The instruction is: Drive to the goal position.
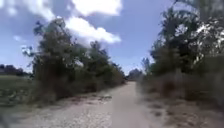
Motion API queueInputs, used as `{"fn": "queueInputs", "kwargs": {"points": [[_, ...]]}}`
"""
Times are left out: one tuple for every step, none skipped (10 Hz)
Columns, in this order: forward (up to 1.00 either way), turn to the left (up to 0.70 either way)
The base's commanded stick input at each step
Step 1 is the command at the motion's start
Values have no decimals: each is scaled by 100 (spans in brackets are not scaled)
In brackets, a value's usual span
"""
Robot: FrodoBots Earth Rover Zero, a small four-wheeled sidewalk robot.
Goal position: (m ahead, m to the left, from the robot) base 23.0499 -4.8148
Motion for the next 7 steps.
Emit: {"fn": "queueInputs", "kwargs": {"points": [[100,0],[100,0],[100,0],[100,0],[100,0],[100,0],[100,0]]}}
